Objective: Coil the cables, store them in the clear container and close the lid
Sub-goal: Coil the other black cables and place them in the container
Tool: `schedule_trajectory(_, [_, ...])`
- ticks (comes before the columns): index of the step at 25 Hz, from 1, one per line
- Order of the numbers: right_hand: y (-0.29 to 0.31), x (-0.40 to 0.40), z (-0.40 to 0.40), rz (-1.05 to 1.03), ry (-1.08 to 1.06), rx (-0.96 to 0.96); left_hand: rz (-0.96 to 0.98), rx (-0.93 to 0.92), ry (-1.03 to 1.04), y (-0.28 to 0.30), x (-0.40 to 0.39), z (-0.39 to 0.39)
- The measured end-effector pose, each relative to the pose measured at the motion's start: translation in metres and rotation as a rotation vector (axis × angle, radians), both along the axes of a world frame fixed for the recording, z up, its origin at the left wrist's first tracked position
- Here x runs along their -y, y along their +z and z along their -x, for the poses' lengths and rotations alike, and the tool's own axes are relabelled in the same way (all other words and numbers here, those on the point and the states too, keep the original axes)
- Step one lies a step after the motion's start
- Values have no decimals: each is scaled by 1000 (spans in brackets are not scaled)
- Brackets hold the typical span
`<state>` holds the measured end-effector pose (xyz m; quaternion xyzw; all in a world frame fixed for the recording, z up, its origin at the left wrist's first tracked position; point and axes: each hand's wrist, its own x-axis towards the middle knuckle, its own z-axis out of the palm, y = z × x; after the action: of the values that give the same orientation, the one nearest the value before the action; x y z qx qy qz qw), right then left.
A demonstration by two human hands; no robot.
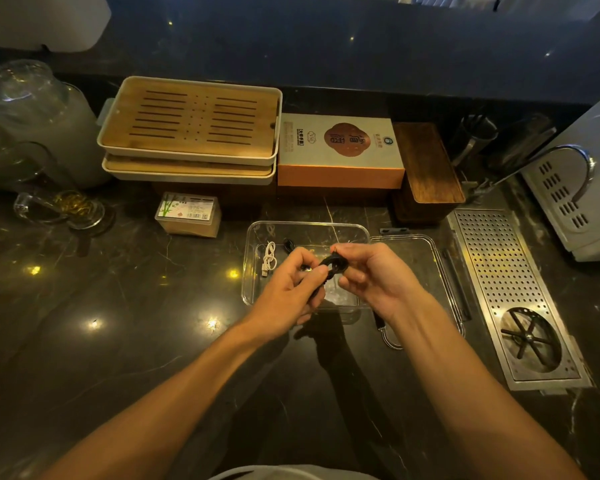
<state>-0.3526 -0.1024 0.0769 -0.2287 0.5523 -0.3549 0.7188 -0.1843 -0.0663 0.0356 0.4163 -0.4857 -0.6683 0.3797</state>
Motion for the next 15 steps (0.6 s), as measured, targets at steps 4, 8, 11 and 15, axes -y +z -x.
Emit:
schedule_trajectory(4, [-14,5,-10,175,-87,-27,-227,-150,103,-9,3,6])
schedule_trajectory(8, [-27,0,-10,127,-24,-112,-411,-370,140,-17,5,9])
schedule_trajectory(11, [-37,-11,-10,172,125,-179,-415,-383,149,-22,9,11])
schedule_trajectory(15, [-41,-8,-8,214,102,-196,-371,-195,188,-28,16,12])
